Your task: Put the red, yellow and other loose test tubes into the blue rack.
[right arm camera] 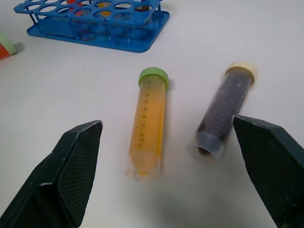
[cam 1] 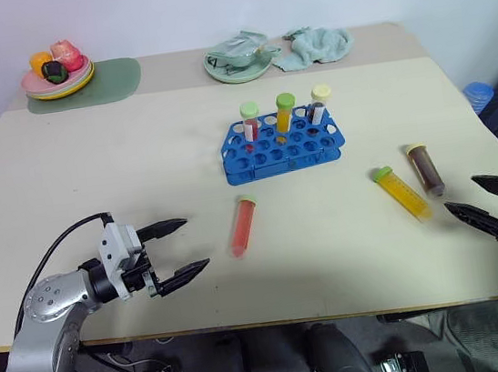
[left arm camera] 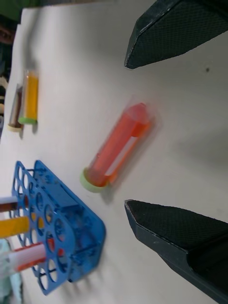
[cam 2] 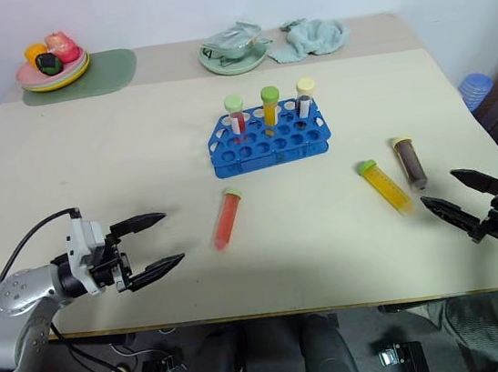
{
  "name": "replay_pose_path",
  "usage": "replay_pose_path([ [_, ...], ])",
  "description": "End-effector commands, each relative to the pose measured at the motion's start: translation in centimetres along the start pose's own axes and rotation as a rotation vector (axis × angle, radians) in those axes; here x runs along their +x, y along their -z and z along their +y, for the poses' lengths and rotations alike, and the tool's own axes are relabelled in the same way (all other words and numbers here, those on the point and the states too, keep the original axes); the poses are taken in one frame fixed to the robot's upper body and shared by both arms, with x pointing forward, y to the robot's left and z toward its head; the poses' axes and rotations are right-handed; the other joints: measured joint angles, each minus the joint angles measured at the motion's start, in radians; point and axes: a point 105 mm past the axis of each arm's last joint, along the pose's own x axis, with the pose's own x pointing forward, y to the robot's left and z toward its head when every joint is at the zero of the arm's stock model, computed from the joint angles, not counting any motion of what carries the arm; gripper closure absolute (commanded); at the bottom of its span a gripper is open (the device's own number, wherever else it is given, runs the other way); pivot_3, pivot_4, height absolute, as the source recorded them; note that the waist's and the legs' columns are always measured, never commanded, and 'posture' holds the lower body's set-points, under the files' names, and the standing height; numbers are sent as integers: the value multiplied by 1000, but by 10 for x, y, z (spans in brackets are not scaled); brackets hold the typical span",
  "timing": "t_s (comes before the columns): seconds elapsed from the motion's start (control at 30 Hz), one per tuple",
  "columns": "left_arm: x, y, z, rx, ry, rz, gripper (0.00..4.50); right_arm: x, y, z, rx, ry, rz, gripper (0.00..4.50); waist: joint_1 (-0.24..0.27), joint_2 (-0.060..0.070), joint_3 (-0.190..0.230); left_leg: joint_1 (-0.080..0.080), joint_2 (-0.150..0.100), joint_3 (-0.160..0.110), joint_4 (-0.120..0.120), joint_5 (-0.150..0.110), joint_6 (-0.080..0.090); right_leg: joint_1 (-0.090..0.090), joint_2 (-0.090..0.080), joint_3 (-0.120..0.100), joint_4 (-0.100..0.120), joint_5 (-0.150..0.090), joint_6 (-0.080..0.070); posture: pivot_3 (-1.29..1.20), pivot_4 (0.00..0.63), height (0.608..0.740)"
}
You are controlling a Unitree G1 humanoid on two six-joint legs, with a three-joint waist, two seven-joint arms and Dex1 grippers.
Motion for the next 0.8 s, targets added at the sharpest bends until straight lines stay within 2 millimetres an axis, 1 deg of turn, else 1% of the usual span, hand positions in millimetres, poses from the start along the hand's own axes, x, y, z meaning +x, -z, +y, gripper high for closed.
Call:
replay_pose_path([
  [0.03, 5, -8, -3, 25, 23, -35, 14, 13, -26, -9, -84, 98, 31, 0, -2, 1, 0, 0, 0, 0, 0, 0, 0, 0, 0, 0, 0, 0, 0, 0, 150, 740],
  [0.07, 6, -8, -3, 27, 28, -36, 14, 17, -30, -11, -83, 111, 44, 0, -1, 1, 0, 0, 0, 0, 0, 0, 0, -1, 0, 1, 1, 0, 0, 0, 150, 740],
  [0.13, 7, -8, -2, 28, 33, -37, 14, 29, -48, -13, -38, 102, 56, 0, -2, 1, 0, 0, 0, 0, 0, 0, 0, -1, 0, 0, 1, 0, 0, 0, 150, 740],
  [0.23, 10, -10, -1, 30, 43, -44, 14, 43, -65, -27, 2, 177, 150, 0, -2, 2, 0, 0, 0, 0, 1, 0, 0, -1, 0, 1, 1, 0, 0, 0, 150, 740],
  [0.37, 15, -14, -1, 35, 60, -58, 14, 64, -79, -34, 79, 175, 293, 0, 0, 2, 0, -1, 0, 0, 0, 0, 0, -1, 0, 0, 0, 0, 0, 0, 150, 740],
  [0.43, 18, -15, -2, 34, 65, -65, 14, 74, -78, -41, 112, 195, 364, 0, 0, 2, 1, -2, 0, 0, 0, 0, 0, -3, 0, 0, 0, 0, 0, 0, 150, 740],
  [0.53, 20, -16, -3, 31, 69, -69, 14, 82, -73, -51, 126, 225, 434, 0, 3, 2, 1, -4, -1, 0, -1, 0, 0, -4, -1, 0, 0, 0, 0, 0, 150, 740],
  [0.6, 21, -17, -8, 26, 82, -79, 14, 87, -65, -57, 140, 238, 494, 0, 2, 2, 1, -5, -1, 1, -1, 0, 0, -6, -1, 0, 0, 0, 0, 0, 150, 740],
  [0.7, 20, -22, -15, 18, 124, -104, 14, 92, -60, -64, 130, 254, 550, 0, -1, 2, 1, -8, -1, 2, 0, 0, 0, -10, -1, 0, 1, 0, 0, 0, 150, 740],
  [0.8, 16, -28, -22, 25, 182, -136, 14, 95, -60, -70, 108, 265, 578, 0, -3, 2, 1, -17, -1, 2, 2, 1, -2, -20, -1, 1, 5, 0, 0, 0, 150, 740],
])
